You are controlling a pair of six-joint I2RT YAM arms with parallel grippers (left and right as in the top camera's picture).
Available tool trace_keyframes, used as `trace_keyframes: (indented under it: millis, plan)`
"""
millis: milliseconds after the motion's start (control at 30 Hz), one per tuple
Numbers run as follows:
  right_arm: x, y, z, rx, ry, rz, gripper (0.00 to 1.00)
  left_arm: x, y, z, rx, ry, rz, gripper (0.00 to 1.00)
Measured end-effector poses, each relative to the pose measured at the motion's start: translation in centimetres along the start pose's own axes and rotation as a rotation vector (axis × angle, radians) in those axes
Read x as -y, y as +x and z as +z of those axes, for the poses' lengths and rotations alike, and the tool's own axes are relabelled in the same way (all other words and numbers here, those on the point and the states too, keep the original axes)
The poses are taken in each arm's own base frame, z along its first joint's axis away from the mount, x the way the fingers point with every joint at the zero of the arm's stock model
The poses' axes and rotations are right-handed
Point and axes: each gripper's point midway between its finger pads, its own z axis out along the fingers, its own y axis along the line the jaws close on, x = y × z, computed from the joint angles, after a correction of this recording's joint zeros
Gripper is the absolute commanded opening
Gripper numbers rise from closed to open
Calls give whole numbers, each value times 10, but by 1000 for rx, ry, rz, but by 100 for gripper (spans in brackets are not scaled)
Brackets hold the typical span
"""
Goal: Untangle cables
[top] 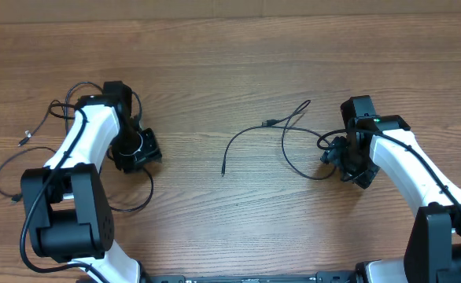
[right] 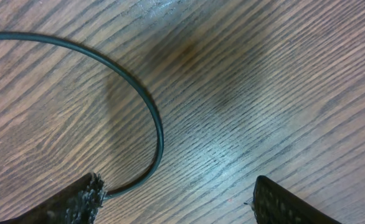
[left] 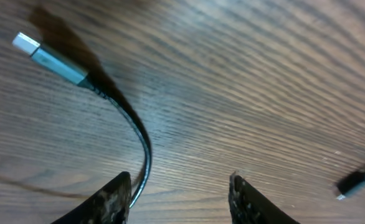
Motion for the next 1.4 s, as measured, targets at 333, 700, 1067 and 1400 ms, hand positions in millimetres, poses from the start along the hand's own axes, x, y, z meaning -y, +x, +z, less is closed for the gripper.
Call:
trace_keyframes:
  millis: [333,700,1067,1400]
  plan:
    - [0,0,0,1,-1,0,75,0,-26,1,117,-25,24,56]
    - [0,0,0,0,0,0,75,-33,-20,7,129,-204,-54,50]
    - [0,0,0,0,0,1,75,-42,-34,16,224,-241,-125,55]
    - [0,0,0,-2,-1,0,75,-41,-46,22,288,-223,-144,40]
